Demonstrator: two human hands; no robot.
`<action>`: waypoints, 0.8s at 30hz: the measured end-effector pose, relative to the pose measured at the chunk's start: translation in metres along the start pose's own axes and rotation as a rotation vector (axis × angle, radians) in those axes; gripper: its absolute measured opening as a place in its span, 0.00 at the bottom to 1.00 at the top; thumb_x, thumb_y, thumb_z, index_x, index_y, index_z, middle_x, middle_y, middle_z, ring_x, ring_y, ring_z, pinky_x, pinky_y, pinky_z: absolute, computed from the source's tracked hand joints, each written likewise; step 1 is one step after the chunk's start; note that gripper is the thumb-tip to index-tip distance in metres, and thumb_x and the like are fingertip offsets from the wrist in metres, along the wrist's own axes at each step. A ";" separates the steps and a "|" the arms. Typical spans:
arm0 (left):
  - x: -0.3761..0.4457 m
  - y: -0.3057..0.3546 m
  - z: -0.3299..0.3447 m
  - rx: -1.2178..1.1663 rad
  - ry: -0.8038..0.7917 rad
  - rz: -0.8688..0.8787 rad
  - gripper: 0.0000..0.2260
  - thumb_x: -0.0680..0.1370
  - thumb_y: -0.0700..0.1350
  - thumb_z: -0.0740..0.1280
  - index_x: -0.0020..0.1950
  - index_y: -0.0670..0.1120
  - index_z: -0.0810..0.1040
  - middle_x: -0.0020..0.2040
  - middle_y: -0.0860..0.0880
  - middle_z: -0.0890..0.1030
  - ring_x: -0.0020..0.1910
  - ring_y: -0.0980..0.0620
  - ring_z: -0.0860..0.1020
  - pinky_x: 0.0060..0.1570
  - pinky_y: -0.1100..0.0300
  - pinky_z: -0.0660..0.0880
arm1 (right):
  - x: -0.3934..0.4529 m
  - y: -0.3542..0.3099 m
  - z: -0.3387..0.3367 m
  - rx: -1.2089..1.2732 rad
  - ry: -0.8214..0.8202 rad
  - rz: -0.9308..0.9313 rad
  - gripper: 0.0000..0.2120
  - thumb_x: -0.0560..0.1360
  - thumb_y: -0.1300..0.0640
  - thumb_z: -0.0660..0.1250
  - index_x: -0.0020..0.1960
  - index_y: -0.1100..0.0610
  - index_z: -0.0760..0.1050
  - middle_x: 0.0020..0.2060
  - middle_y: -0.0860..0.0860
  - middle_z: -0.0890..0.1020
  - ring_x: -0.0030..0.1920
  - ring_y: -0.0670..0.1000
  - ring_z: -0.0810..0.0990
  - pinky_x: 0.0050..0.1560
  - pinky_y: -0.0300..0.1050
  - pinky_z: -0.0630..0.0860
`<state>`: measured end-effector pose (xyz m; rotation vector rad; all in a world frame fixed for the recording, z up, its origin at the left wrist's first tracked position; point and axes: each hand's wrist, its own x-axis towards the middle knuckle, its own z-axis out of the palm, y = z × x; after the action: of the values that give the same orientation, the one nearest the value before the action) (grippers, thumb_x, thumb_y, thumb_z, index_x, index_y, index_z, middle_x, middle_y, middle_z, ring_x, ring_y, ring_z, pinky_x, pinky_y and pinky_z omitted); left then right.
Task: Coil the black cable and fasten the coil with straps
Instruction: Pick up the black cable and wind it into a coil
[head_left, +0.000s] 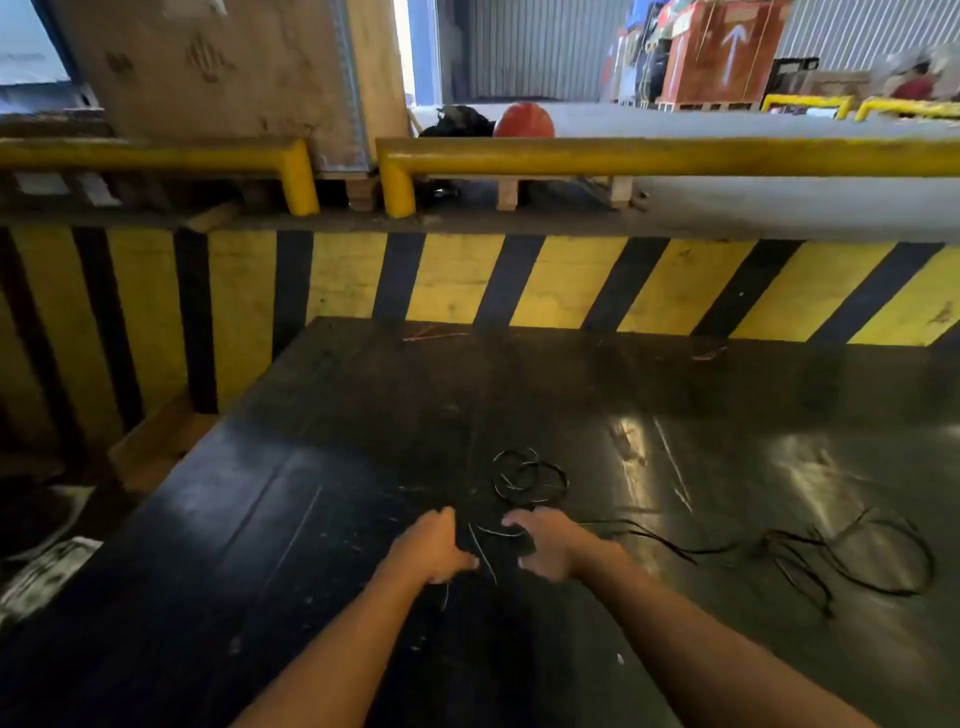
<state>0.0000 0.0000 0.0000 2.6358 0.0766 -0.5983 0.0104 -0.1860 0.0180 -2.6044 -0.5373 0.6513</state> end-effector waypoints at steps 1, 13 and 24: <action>0.000 -0.010 0.010 0.001 0.000 -0.039 0.30 0.70 0.55 0.72 0.66 0.45 0.69 0.63 0.44 0.74 0.60 0.45 0.75 0.59 0.48 0.74 | 0.004 -0.002 0.011 0.028 -0.038 0.016 0.26 0.74 0.61 0.64 0.71 0.51 0.64 0.65 0.57 0.70 0.65 0.57 0.70 0.65 0.51 0.69; 0.003 -0.038 0.044 -0.112 -0.107 -0.011 0.10 0.77 0.45 0.64 0.36 0.49 0.74 0.45 0.44 0.81 0.46 0.48 0.80 0.54 0.51 0.77 | 0.025 -0.004 0.057 0.100 0.009 0.037 0.22 0.77 0.65 0.59 0.71 0.58 0.66 0.70 0.56 0.70 0.70 0.54 0.68 0.70 0.47 0.66; -0.024 0.040 -0.089 -0.440 0.069 0.330 0.11 0.80 0.47 0.62 0.39 0.46 0.77 0.24 0.53 0.78 0.38 0.49 0.82 0.35 0.64 0.72 | -0.030 0.013 -0.065 0.018 0.231 0.072 0.08 0.73 0.55 0.67 0.52 0.52 0.74 0.46 0.52 0.79 0.50 0.53 0.77 0.40 0.40 0.69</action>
<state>0.0194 0.0023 0.0990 2.1762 -0.1836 -0.3306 0.0228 -0.2295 0.0756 -2.6457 -0.3653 0.3671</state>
